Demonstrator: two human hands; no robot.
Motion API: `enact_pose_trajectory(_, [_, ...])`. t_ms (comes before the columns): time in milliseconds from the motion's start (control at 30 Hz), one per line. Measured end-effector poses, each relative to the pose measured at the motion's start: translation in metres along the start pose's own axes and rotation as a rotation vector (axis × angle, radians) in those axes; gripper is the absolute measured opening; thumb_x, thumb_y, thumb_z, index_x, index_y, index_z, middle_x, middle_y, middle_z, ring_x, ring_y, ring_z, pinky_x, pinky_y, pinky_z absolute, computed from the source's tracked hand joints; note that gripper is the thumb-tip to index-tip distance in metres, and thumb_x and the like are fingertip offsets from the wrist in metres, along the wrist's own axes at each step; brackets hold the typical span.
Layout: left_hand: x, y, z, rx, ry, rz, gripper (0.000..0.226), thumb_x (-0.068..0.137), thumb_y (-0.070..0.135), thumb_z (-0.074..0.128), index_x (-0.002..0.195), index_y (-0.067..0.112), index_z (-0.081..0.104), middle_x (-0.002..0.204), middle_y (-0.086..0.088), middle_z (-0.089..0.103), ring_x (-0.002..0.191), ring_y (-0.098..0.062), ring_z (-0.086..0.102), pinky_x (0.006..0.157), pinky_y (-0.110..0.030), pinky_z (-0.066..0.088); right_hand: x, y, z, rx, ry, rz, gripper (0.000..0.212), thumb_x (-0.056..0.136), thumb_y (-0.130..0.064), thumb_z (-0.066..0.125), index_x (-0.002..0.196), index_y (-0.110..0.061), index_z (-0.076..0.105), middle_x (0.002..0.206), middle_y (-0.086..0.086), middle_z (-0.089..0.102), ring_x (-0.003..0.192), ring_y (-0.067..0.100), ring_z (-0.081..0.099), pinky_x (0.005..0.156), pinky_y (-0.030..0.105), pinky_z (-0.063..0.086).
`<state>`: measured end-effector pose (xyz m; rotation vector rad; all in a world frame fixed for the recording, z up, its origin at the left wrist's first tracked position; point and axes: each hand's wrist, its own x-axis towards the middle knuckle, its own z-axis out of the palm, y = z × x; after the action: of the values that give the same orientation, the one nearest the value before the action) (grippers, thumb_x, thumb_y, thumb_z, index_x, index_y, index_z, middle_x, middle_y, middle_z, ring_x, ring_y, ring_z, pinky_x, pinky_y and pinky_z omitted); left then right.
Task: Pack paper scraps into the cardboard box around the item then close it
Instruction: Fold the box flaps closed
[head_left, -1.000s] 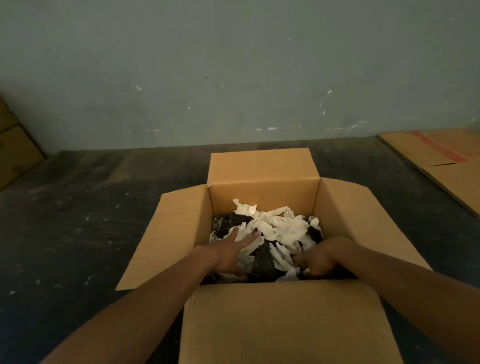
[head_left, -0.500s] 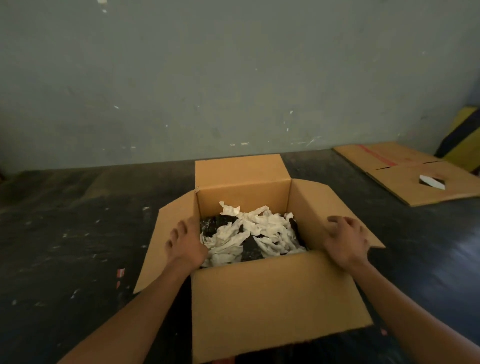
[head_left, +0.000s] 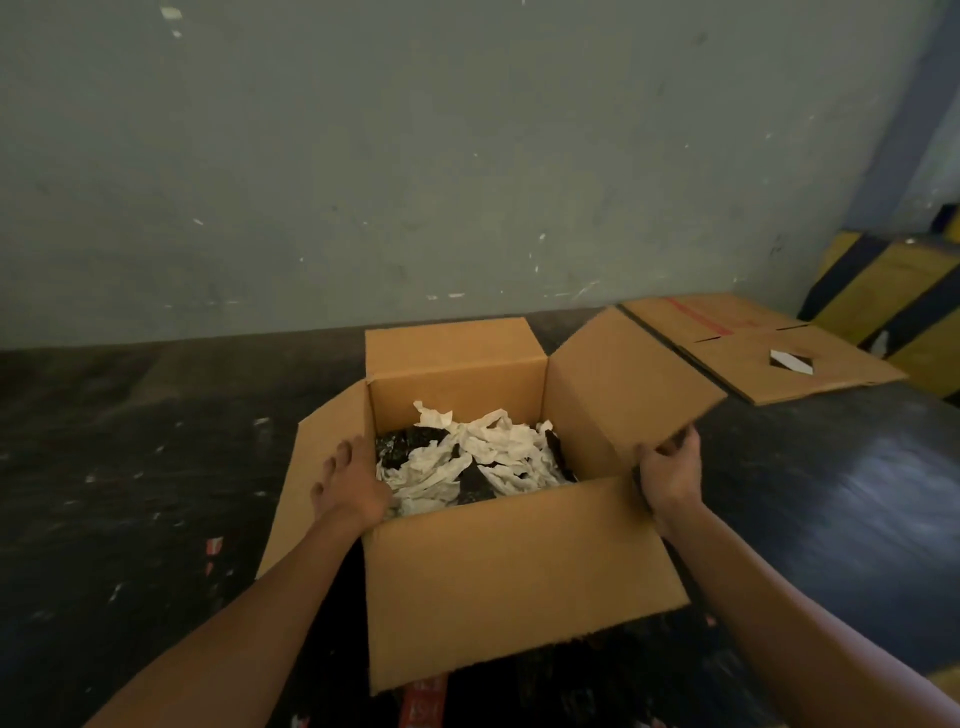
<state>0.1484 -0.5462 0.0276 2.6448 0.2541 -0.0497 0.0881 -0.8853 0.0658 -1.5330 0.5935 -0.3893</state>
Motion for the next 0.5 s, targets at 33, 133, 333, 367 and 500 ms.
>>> enact_pose_trajectory(33, [0.0, 0.0, 0.0, -0.019, -0.001, -0.001, 0.082, 0.092, 0.024, 0.056, 0.155, 0.017, 0.004, 0.164, -0.008, 0.005, 0.149, -0.033, 0.01, 0.116, -0.055, 0.02, -0.005, 0.002, 0.004, -0.04, -0.025, -0.071, 0.072, 0.092, -0.011, 0.057, 0.149, -0.032, 0.018, 0.143, 0.004, 0.047, 0.129, 0.025, 0.047, 0.106, 0.051, 0.039])
enact_pose_trajectory(133, [-0.003, -0.003, -0.001, -0.063, 0.009, 0.008, 0.078, 0.093, 0.027, 0.054, 0.155, 0.018, 0.008, 0.164, -0.006, 0.008, 0.149, -0.03, 0.011, 0.116, -0.054, 0.019, -0.022, 0.012, 0.014, -0.171, -0.142, -0.243, 0.054, 0.096, -0.042, 0.046, 0.146, -0.035, 0.027, 0.141, 0.001, 0.049, 0.124, 0.02, 0.049, 0.105, 0.052, 0.04])
enact_pose_trajectory(333, [-0.01, -0.017, -0.007, -0.206, 0.036, 0.031, 0.055, 0.102, 0.035, 0.035, 0.153, 0.022, 0.022, 0.162, -0.003, 0.021, 0.147, -0.024, 0.021, 0.117, -0.053, 0.021, -0.026, 0.035, 0.027, -0.847, -0.297, -0.414, 0.062, 0.09, -0.07, 0.012, 0.14, -0.045, 0.039, 0.158, -0.005, 0.023, 0.148, 0.023, 0.006, 0.116, 0.06, 0.002])
enact_pose_trajectory(367, [-0.012, -0.021, -0.007, -0.224, 0.047, 0.025, 0.053, 0.102, 0.037, 0.034, 0.153, 0.024, 0.025, 0.161, -0.002, 0.024, 0.146, -0.024, 0.025, 0.117, -0.053, 0.022, -0.027, 0.035, 0.03, -0.942, -0.294, -0.414, 0.058, 0.091, -0.068, 0.015, 0.14, -0.046, 0.038, 0.159, -0.005, 0.02, 0.148, 0.024, 0.003, 0.115, 0.061, -0.002])
enact_pose_trajectory(500, [-0.019, -0.037, -0.009, -0.231, 0.038, -0.013, 0.052, 0.101, 0.043, 0.033, 0.151, 0.029, 0.028, 0.158, -0.001, 0.029, 0.142, -0.027, 0.03, 0.114, -0.056, 0.025, -0.035, 0.034, 0.047, -1.216, -0.307, -0.449, 0.055, 0.093, -0.063, 0.02, 0.144, -0.045, 0.029, 0.161, -0.002, 0.015, 0.148, 0.028, 0.002, 0.11, 0.068, -0.009])
